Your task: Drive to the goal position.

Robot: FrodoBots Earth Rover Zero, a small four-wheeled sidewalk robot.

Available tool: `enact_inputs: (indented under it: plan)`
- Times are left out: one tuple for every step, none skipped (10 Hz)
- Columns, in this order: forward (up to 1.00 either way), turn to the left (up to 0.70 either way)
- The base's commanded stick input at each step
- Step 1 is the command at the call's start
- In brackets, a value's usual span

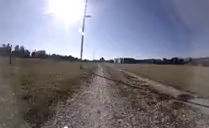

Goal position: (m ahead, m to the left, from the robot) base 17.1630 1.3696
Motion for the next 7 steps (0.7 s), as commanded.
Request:
enact_inputs:
  plan:
    - [0.50,0.00]
    - [0.50,0.00]
    - [0.50,-0.25]
    - [0.50,-0.50]
    - [0.50,-0.50]
    - [0.50,-0.24]
    - [0.50,0.00]
